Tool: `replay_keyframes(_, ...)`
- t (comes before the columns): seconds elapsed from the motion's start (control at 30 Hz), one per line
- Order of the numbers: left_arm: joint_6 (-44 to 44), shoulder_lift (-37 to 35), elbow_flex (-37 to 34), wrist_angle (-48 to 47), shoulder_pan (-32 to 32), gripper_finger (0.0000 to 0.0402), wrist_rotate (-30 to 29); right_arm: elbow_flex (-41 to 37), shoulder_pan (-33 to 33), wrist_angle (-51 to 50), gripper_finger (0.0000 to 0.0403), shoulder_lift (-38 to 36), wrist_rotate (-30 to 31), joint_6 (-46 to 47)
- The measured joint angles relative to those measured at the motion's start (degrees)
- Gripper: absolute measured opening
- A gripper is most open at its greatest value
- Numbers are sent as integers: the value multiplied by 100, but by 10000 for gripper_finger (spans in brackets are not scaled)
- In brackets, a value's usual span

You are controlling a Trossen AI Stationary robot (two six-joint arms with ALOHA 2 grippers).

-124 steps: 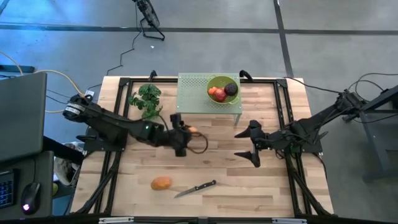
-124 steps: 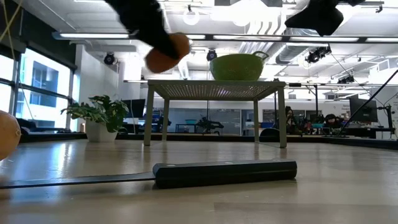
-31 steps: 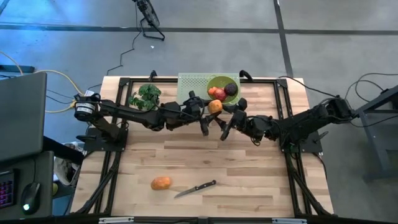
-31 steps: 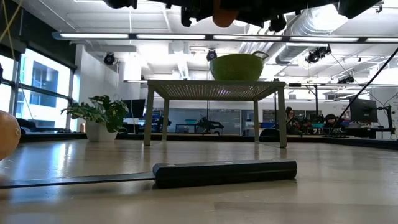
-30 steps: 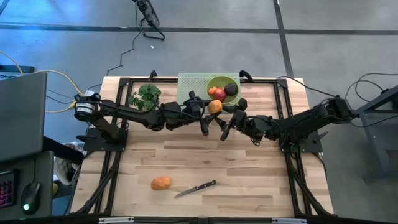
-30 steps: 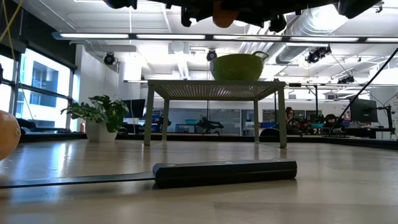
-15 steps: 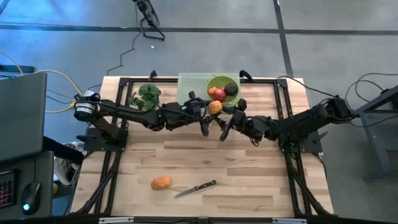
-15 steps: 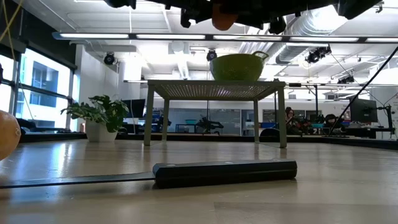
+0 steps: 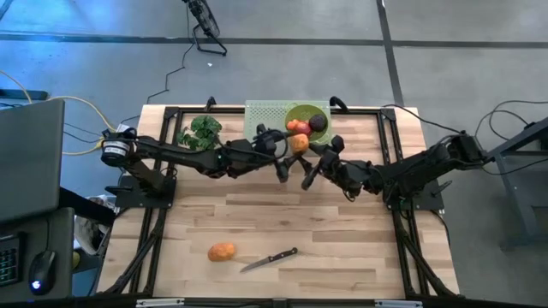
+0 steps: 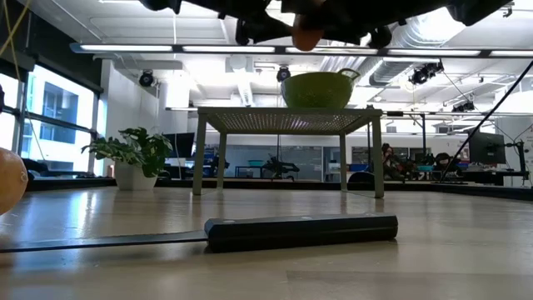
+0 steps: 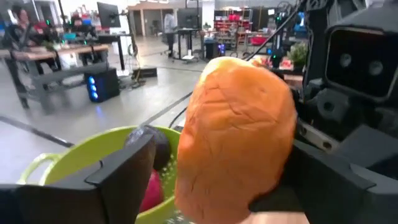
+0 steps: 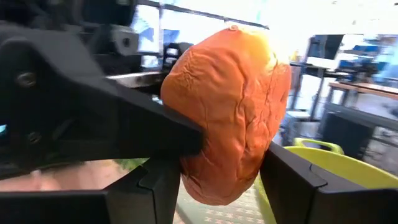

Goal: Pick & Place Fruit
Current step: Put the top mango into the strainer bowl on the shelf

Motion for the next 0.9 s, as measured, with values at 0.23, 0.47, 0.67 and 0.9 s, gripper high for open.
replay_keyframes(0.23, 529, -328, -10, -573, -4, 340, -50, 6, 0, -3, 182, -23, 387, -8)
replay_keyframes(0.47, 481, -845, -6, -1635, -4, 340, -193, 11, -24, -12, 184, -199, 660, -12)
replay_keyframes(0.67, -89, -1229, -16, -3207, -3, 340, -229, 11, -122, -33, 184, -501, 684, -10)
replay_keyframes(0.9, -755, -1666, -15, -4699, -2, 340, -213, 11, -365, -424, 185, -843, 749, 279)
